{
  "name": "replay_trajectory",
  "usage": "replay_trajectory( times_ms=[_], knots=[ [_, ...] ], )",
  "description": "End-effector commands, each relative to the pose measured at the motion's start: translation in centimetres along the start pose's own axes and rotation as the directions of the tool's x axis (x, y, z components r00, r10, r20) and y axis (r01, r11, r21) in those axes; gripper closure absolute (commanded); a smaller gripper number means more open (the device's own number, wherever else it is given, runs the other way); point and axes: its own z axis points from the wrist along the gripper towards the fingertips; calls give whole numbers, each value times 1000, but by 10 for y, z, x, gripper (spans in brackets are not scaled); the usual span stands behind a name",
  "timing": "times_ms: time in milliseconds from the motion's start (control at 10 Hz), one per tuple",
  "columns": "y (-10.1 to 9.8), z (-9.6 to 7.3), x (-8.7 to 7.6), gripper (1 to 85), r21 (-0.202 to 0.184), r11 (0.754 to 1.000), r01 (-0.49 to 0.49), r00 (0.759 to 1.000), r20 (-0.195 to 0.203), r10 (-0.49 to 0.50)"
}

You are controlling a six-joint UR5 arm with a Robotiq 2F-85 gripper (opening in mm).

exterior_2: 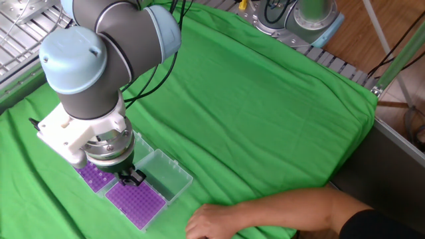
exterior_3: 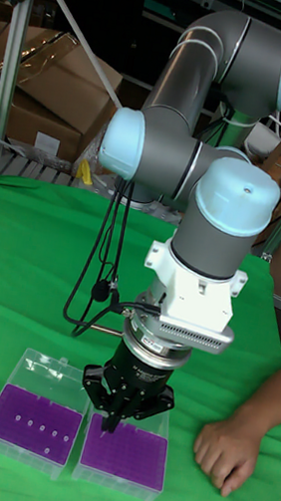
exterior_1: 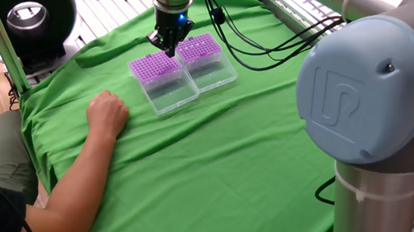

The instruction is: Insert a small pipette tip into the holder for small pipette tips

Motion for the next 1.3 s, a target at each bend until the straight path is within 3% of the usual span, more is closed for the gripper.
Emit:
replay_trajectory(
  times_ms=[0, 500, 600, 800, 900, 1200],
  knots=[
    [1, 2, -2, 847, -11, 1000, -4, 1000, 7, 4],
    [2, 6, -5, 847, -16, 1000, 8, 1000, 15, -7],
    [-2, 7, -2, 847, -4, 1000, 26, 1000, 0, -26],
    [-7, 6, 9, 753, 10, 996, 87, 995, -44, -86],
    [-6, 6, 11, 703, 4, 995, 101, 994, -51, -101],
    [-3, 6, 11, 657, -10, 995, 102, 994, -48, -102]
  ],
)
